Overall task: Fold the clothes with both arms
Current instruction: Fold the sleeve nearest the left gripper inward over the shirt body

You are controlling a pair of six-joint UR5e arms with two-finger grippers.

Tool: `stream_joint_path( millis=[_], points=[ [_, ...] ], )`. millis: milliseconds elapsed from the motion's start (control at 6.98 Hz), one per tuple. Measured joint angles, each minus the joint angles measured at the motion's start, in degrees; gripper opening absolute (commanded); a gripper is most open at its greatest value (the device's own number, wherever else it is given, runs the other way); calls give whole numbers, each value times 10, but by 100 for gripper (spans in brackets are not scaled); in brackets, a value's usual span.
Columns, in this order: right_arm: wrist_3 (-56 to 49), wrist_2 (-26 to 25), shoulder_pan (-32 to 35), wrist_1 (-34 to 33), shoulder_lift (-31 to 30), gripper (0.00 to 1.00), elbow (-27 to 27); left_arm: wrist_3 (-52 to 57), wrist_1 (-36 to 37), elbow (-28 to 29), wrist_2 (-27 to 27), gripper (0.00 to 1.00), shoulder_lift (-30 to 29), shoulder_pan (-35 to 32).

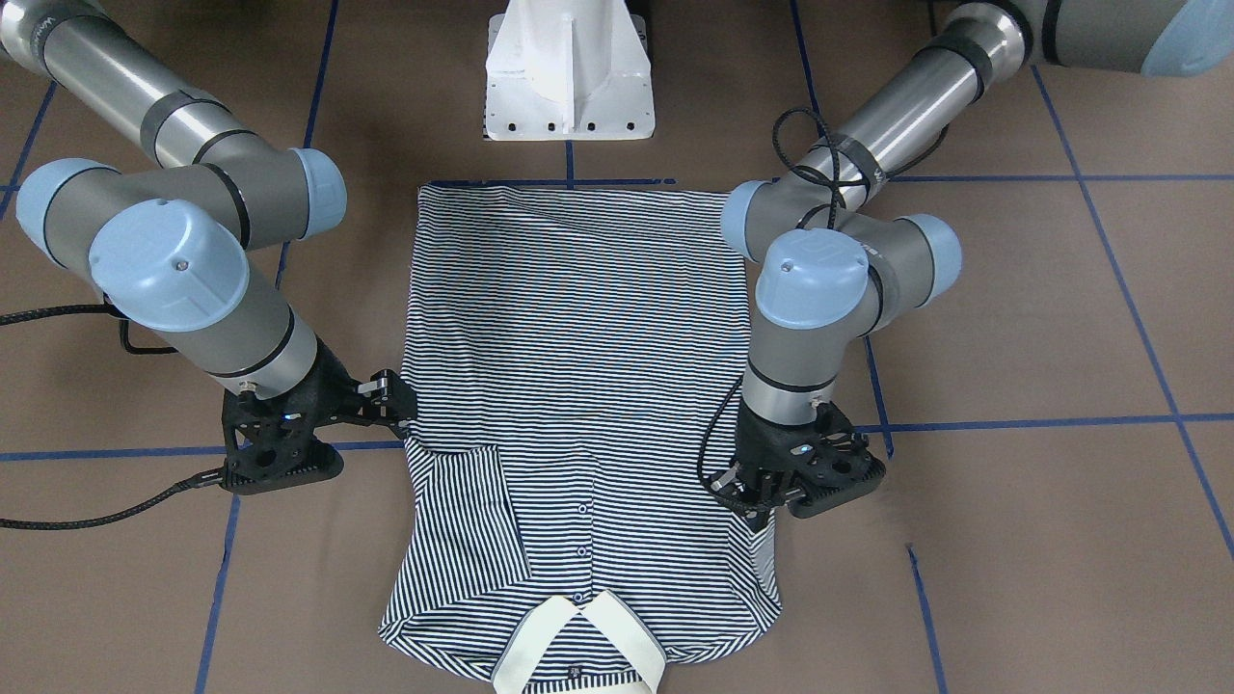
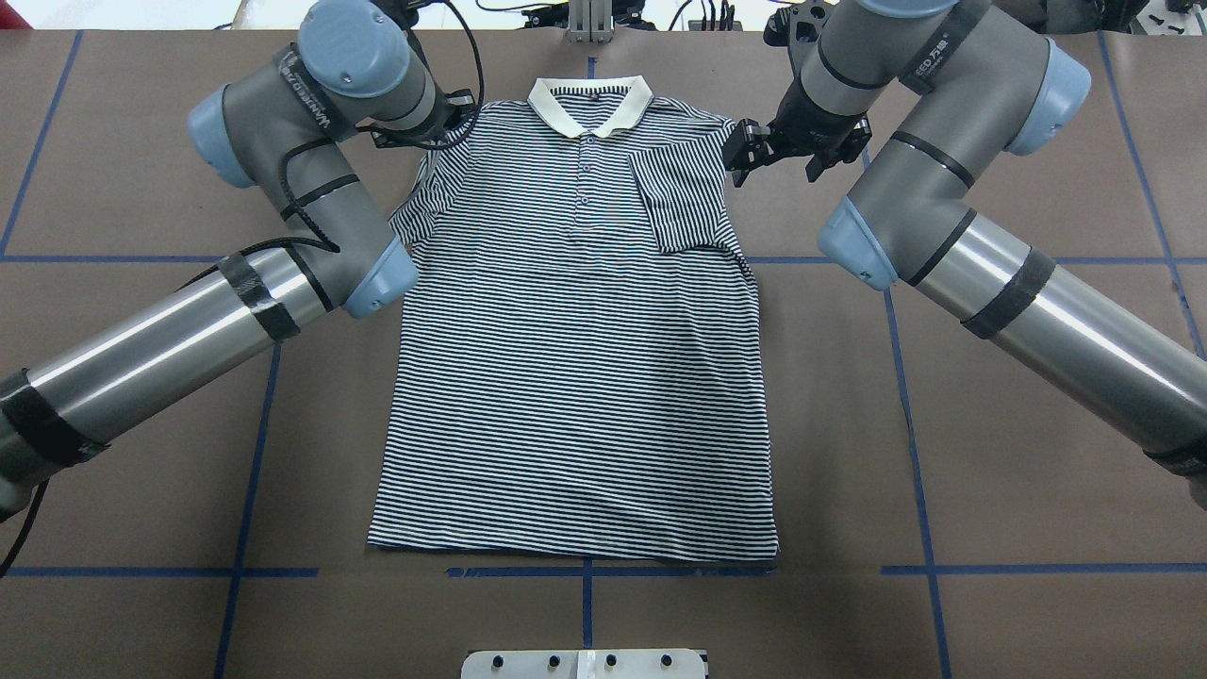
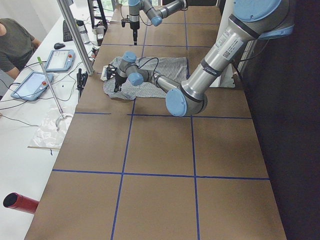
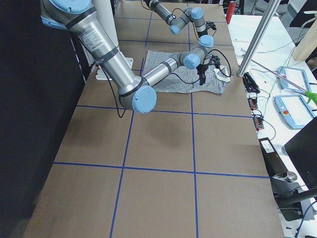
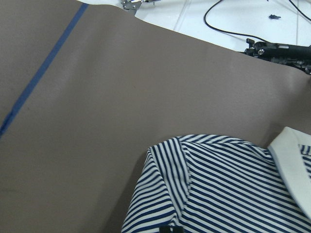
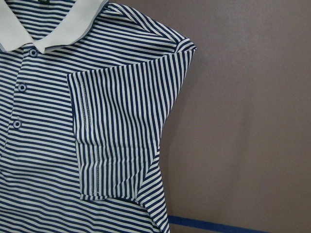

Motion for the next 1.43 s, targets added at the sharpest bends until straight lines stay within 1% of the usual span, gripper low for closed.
stream_joint_path(
  millis=[143,286,430,573,716,1002,1145,1289,1432],
  points=[
    [0,-4,-1,5,-5,100,2,-52,0,42,3,0,-38,10],
    [1,-5,-1,10,-10,100,4,-99,-18,85,14,0,-67,19],
    [1,-5,-1,12,-12,100,6,-131,-54,116,30,99,-78,26],
    [1,-5,-1,14,-12,100,7,-137,-88,134,42,100,-79,32],
    [1,-5,-2,14,-13,100,7,-125,-108,140,50,100,-76,38],
    [1,-5,-2,14,-14,100,7,-103,-137,128,51,100,-72,39],
    [6,-5,-7,15,-16,100,14,-78,-139,96,32,100,-56,39],
    [30,-6,-19,15,-25,100,32,-42,-121,37,2,100,-20,35],
    [69,-10,-40,16,-45,100,64,1,-81,-41,-19,100,26,31]
  ],
)
